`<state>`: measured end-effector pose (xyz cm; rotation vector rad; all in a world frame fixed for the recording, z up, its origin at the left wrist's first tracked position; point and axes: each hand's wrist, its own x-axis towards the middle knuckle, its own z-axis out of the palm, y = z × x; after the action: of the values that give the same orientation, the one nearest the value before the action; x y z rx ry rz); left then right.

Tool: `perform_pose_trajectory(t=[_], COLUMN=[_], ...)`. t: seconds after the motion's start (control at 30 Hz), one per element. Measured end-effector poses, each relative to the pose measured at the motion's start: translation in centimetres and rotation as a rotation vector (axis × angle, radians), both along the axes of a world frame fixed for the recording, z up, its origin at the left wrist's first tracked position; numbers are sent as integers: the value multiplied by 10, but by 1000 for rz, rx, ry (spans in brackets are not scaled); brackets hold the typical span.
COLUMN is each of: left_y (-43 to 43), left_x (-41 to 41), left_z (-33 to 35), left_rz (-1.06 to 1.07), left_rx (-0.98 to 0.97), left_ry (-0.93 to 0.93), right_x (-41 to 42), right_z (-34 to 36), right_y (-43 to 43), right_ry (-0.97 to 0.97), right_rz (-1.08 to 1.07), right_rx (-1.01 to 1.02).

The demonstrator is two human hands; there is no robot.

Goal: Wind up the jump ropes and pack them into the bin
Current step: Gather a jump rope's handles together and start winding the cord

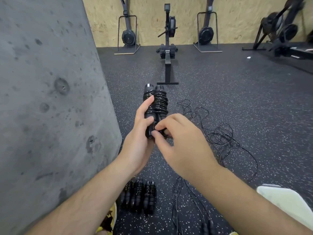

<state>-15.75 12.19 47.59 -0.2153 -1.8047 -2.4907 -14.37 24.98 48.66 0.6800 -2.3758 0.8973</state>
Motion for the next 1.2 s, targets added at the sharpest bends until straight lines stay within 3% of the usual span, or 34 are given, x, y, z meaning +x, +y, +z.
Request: perform_pose_trajectory(t=[0.2,0.3,0.47,0.57,0.63,0.77,0.93,1.2], left_y=[-1,-1,-6,-5,-4,-7,-4,-19], left_x=[-5,-4,-7,-10,-13,-17,-19,-29], left_z=[-4,-6,-12,-22,-26,-30,-32,-38], left_rz=[-10,-55,-149,-157,-156,-101,-40,92], left_rx=[-32,-35,-98,-248,-318,-318,-234,-375], left_ry=[35,51,91,101,84,67,85,18], right_x=[0,5,-2,-3,-6,-12,-12,-10], right_z=[-3,-1,-10,4,10,-1,-11,-19], right_y=[-6,-11,-12,-9,-3,-6,-14,-10], right_ry=[190,241,-158,-269,-286,-201,-122,-285], right_rz=[-146,-197,-54,11,44,26,61,58], right_rx=[183,152,-347,-639,-708,-472,-372,-361])
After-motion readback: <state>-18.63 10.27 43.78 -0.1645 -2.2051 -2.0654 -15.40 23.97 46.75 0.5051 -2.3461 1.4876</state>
